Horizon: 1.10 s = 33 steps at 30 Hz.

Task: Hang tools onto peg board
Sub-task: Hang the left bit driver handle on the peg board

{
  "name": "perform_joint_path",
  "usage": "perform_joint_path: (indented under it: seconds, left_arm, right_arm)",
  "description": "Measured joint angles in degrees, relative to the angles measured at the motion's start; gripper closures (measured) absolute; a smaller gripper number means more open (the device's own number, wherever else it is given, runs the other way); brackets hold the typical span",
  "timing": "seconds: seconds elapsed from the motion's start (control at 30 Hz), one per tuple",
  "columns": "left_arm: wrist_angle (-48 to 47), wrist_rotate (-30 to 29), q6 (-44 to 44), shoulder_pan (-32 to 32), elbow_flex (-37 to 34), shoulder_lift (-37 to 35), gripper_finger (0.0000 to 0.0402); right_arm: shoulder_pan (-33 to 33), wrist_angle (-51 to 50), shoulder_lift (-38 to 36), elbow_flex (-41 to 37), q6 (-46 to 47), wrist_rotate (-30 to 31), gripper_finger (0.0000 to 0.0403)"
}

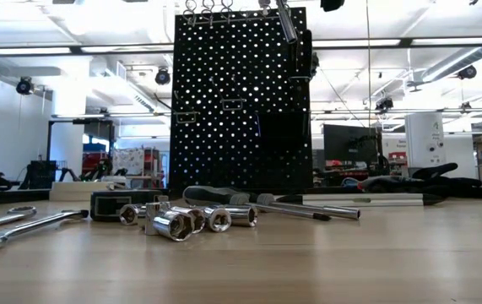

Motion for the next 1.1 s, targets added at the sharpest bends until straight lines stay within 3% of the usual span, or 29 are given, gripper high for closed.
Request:
perform_joint_path:
  seconds: [0.23,0.4,0.53,0.7,0.9,1.1]
  left_arm:
    - [-2.14,-0.04,-0.13,0.48,0.38,-1.79,0.0286]
    - [-13.73,-0.45,-0.85,2.96,5.32,-5.86,0.0286]
    - [-25.75,-3.31,0.41,6.46,13.54,-7.38,0.0286]
    - [-40.96,-2.02,2.90,11.65,27.75,-6.78,0.0286]
    - [-54.22,0.58,3.72,19.45,44.15,-3.86,0.0286]
    - [-60.09,4.86,3.28,26.02,56.54,0.61,0.0286]
  right_arm:
    - [-0.10,0.18,-0.02,-0.05,0.89,-0.44,0.0348]
    - [-0.02,1.31,-0.26,0.07,3.31,-0.26,0.0258]
    - [0.34,0.95,-0.17,-0.04,3.80,-1.56,0.0200]
    - [0.21,-0.93,-0.26,-0.04,6.96,-0.91,0.0166]
    - [0.17,-5.48,-0.26,-0.18,10.76,-0.78,0.0158]
    - [0.20,-6.67,-0.26,-0.76,11.81,-0.68,0.0173]
